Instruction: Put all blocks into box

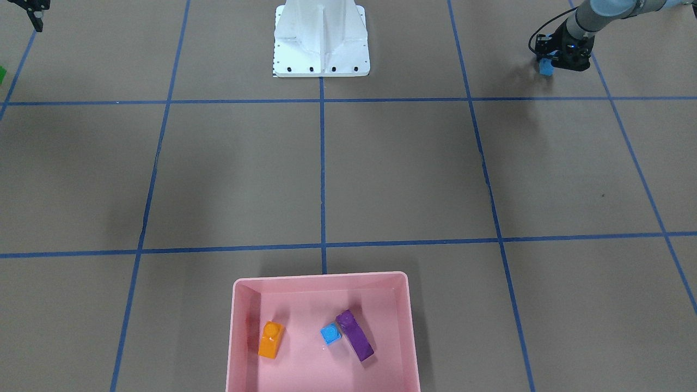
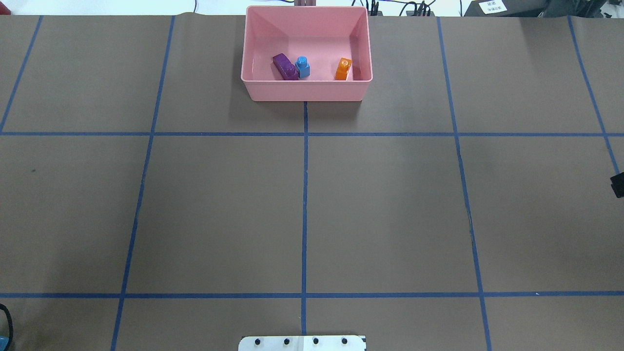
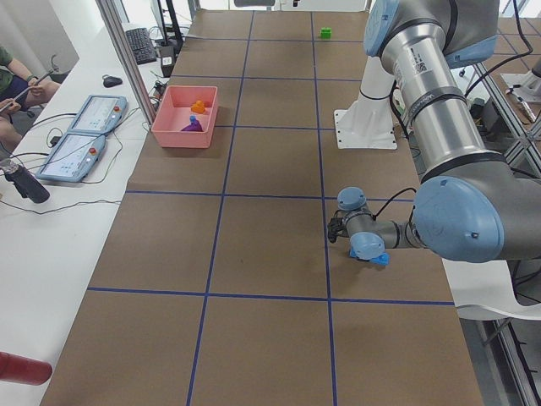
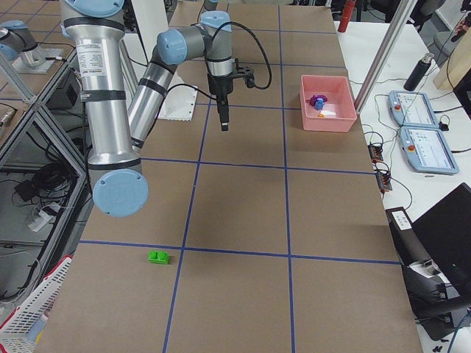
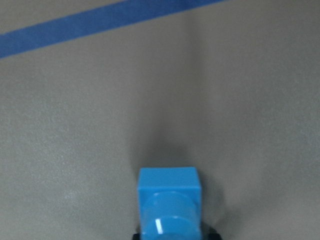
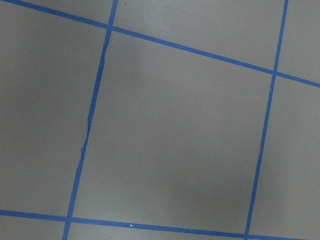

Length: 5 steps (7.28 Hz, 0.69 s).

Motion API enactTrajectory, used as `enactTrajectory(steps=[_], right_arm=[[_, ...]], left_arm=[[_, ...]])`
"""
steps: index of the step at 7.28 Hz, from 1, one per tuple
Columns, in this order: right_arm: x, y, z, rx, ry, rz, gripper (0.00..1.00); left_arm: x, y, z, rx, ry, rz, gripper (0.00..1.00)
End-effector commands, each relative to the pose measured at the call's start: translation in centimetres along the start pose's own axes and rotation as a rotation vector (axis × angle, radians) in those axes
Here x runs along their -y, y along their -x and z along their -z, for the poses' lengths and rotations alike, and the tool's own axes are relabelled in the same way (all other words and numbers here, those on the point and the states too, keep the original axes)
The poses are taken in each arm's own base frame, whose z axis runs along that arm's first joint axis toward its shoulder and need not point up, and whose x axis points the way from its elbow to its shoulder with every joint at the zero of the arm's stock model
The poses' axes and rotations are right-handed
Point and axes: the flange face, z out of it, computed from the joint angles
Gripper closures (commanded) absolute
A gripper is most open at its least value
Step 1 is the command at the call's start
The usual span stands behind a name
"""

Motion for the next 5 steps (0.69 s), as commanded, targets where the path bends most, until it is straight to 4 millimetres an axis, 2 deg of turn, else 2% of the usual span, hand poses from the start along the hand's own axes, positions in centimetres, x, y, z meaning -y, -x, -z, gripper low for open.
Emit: enactTrajectory(steps=[1,2,3,4,5], right_arm=[[0.2,0.0,-0.2,0.001,0.006,-0.002,0.00],[0.2,0.1,-0.3,0.004,0.009,-0.003,0.00],[0.3,0.2,-0.2,0.006,0.005,-0.001,0.00],[0.6,0.4,-0.2,0.008,0.004,0.000,0.00],[0.6,0.4,-0.2,0.009,0.002,0.000,0.00]], left_arm=[[-0.2,-1.9,3.3,-0.045,-0.042,-0.008,1.00],[0.4,-2.9,6.1,-0.084,-0.099,0.013,1.00],[2.2,-3.2,9.2,-0.132,-0.192,0.059,1.00],[4.4,-5.3,12.4,-0.203,-0.292,0.069,1.00],[7.2,-6.9,14.3,-0.255,-0.374,0.075,1.00]])
